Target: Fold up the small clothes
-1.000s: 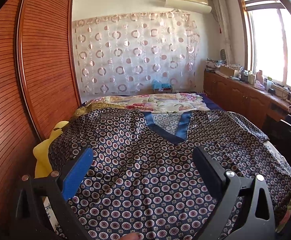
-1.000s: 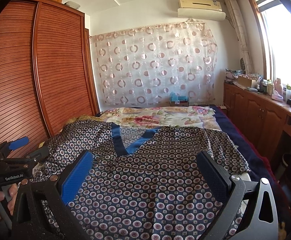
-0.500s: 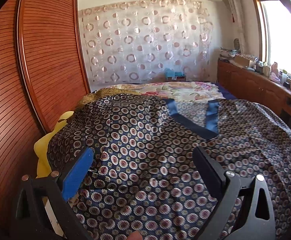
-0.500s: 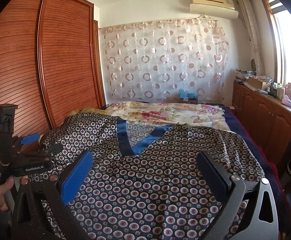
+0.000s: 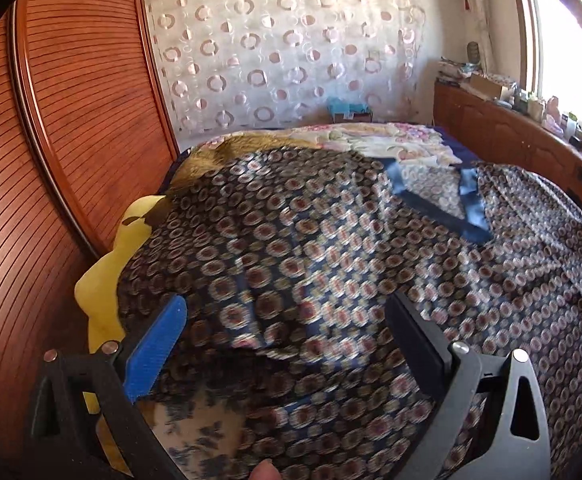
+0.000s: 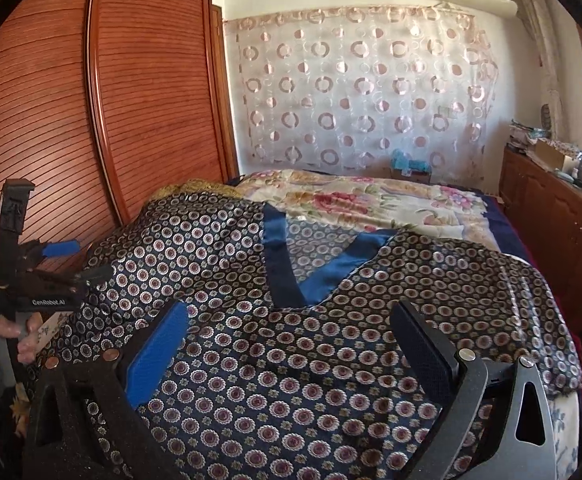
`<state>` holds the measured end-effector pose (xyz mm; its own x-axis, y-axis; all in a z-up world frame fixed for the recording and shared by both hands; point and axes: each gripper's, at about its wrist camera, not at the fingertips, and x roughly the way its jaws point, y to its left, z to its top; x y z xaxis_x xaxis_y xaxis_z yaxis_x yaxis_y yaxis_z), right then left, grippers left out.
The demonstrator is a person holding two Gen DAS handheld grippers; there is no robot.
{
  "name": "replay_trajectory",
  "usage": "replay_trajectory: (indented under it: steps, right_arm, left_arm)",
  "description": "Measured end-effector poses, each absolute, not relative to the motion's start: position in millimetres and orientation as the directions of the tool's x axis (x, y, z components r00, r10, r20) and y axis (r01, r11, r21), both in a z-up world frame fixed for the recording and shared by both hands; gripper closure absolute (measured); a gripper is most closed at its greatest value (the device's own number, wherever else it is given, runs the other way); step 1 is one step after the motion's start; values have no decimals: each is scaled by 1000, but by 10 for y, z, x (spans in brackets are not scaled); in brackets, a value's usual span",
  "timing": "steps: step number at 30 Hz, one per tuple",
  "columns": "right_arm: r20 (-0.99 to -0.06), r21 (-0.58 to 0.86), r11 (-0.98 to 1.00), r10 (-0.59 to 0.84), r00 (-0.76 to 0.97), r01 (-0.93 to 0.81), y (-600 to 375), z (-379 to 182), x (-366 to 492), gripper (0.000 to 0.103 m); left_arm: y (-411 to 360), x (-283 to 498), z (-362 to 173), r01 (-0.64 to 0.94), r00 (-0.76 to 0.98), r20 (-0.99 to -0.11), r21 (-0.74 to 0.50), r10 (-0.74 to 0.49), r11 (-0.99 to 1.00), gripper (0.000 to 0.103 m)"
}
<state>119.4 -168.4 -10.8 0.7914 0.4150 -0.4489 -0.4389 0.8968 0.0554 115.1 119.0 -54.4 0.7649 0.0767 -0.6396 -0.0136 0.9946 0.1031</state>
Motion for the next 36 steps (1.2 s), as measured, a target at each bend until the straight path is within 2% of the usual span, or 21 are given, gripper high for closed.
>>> replay_trajectory:
  steps: [5, 10, 20, 22, 24, 25, 28, 30, 36]
  right_arm:
    - [-466, 39, 885, 427, 775, -463, -1682, -70, 1173, 3]
    - [-489, 32, 877, 432, 758, -479, -1633, -74, 1144, 3]
    - [-568, 11, 860, 425, 705, -510, -1484, -150, 1321, 6]
    - [-584, -1, 856, 419, 696, -517, -1428, -182, 1353, 7]
    - [-591, -2, 853, 420, 689, -522, -1421, -194, 1350, 7]
    - [-593, 1, 851, 423, 685, -525, -1421, -197, 1355, 7]
    - [-596, 13, 849, 431, 678, -528, -1450, -191, 1349, 7]
    - [-596, 15, 848, 433, 676, -530, -1451, -194, 1342, 7]
    - [-587, 28, 851, 438, 681, -524, -1495, -223, 1313, 7]
  left_arm:
    - [1544, 1053, -645, 3, 719, -692, 84, 56, 996, 5]
    - [1830, 977, -822, -4, 661, -749, 63, 49, 998, 20]
    - [2164, 1051, -1075, -35, 595, -800, 80, 85, 996, 49]
    - [2188, 1069, -1085, -32, 596, -799, 72, 77, 997, 62]
    - [2195, 1074, -1085, -22, 595, -801, 66, 66, 998, 70]
    - [2191, 1084, -1088, -21, 597, -799, 74, 72, 997, 79]
    - [2183, 1099, -1063, -31, 599, -794, 110, 107, 993, 95]
    - [2193, 1112, -983, -36, 616, -781, 100, 101, 994, 97]
    - [2031, 1103, -373, -23, 740, -670, 66, 62, 998, 98]
